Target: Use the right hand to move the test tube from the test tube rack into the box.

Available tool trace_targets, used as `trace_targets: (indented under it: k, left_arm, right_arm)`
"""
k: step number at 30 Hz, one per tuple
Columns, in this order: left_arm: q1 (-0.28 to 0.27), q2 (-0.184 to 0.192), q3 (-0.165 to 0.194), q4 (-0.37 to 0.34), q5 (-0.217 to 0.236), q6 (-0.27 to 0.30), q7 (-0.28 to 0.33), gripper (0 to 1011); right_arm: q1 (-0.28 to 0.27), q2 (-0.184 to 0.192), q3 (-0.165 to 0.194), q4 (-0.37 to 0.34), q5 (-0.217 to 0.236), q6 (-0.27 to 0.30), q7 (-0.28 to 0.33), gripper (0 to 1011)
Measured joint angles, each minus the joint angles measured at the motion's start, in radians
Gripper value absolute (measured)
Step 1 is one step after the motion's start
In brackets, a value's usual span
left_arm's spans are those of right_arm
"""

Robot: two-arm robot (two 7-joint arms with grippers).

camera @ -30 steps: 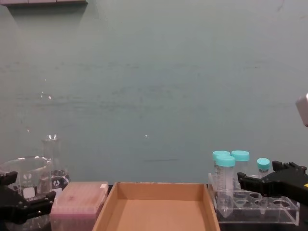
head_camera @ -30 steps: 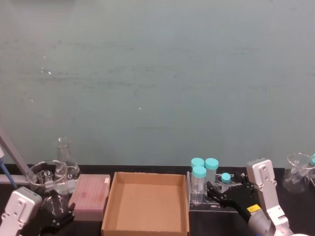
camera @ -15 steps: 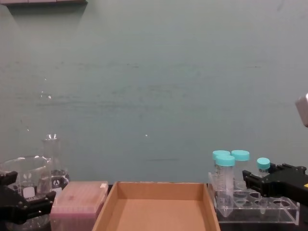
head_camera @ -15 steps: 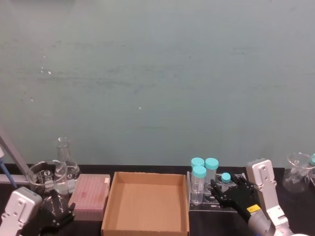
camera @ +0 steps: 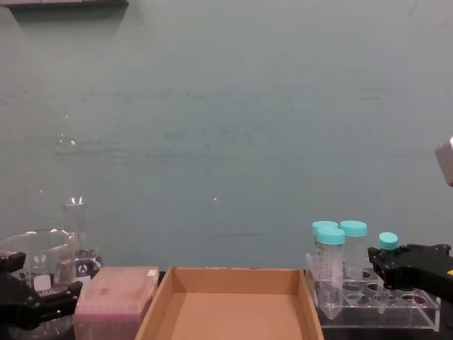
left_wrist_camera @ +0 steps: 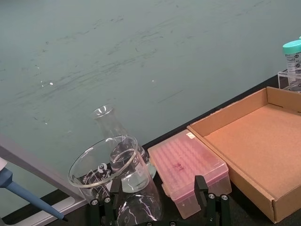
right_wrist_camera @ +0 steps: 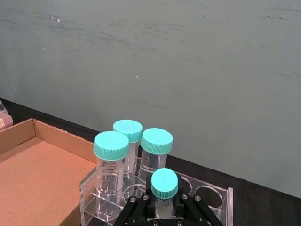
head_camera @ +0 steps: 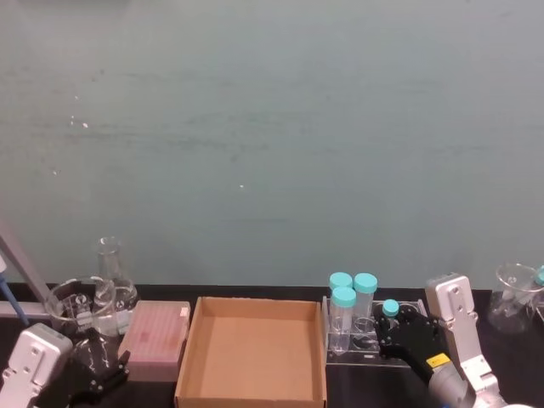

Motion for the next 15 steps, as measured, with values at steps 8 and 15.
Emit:
trace_targets:
  k: [8, 15]
  left_arm:
    - [0.000, 0.000, 0.000, 0.000, 0.000, 0.000, 0.000, 1000]
    - [0.000, 0.000, 0.000, 0.000, 0.000, 0.000, 0.000, 1000]
  right_arm:
    - [0.000, 0.000, 0.000, 0.000, 0.000, 0.000, -0.001, 212]
    - [-0.001, -0.002, 0.006, 0.000, -0.005, -0.004, -0.003, 212]
